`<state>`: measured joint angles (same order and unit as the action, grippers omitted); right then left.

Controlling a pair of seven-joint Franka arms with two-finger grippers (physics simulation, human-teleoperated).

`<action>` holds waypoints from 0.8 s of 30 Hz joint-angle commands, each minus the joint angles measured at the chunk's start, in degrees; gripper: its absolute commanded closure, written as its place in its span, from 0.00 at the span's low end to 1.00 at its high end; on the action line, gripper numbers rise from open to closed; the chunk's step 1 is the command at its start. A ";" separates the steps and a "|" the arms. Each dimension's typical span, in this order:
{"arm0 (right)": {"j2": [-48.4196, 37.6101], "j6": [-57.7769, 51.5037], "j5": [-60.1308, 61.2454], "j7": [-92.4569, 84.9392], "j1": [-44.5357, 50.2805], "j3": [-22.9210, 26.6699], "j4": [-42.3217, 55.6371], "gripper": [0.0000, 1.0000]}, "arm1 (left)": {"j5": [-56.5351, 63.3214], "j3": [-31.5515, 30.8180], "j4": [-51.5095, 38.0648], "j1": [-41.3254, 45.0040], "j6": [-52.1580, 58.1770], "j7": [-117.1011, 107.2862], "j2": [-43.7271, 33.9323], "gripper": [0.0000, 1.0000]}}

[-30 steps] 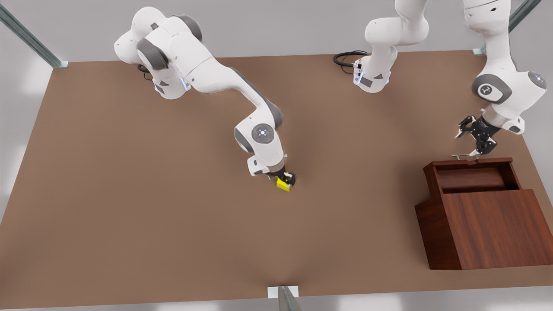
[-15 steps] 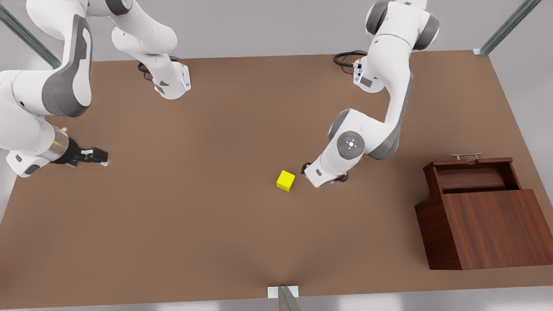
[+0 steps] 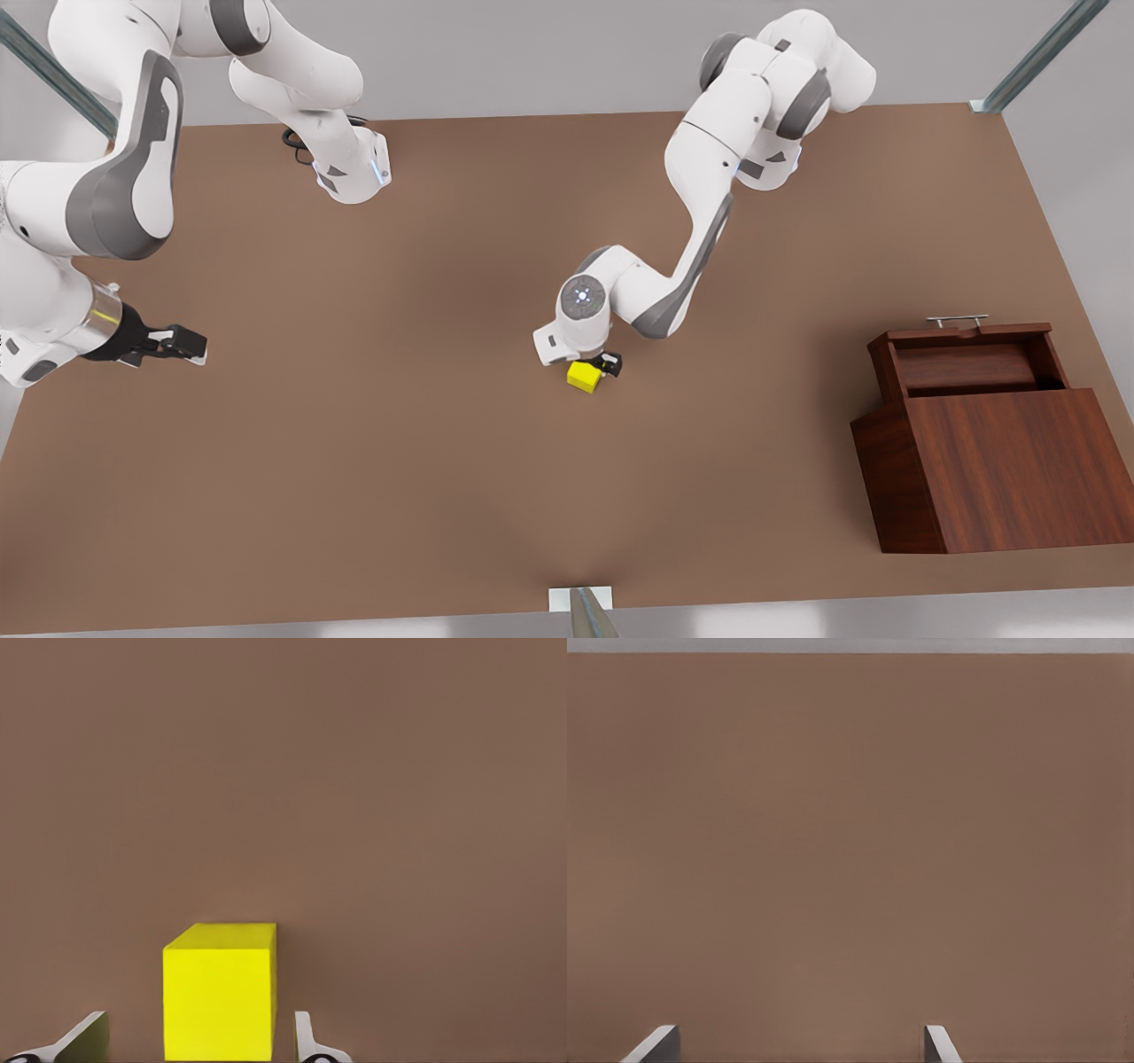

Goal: Open the drawer with left arm, place the square in the middle with right arm, and place the square in the drawer with left arm

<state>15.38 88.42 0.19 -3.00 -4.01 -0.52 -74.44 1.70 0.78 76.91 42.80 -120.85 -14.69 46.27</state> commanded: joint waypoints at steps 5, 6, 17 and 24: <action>0.00 0.09 1.30 0.01 -0.20 0.00 0.17 0.00 | 0.41 0.45 0.79 0.00 -0.70 -0.60 1.90 0.00; 0.00 0.09 1.30 0.09 -0.20 0.08 0.18 0.00 | 0.32 0.45 0.79 -0.08 -0.79 -0.87 2.42 0.00; 0.26 0.35 1.56 0.10 -0.21 0.08 0.44 0.00 | -0.03 0.45 1.14 -0.08 -2.81 -1.66 4.53 0.33; 0.26 0.35 1.92 0.01 -0.21 0.17 0.44 0.00 | -0.03 0.45 1.05 -0.08 -2.73 -1.92 4.45 0.36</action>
<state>15.65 88.77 2.11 -3.04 -4.20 -0.35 -74.01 2.03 1.23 77.96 42.71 -123.58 -16.70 50.67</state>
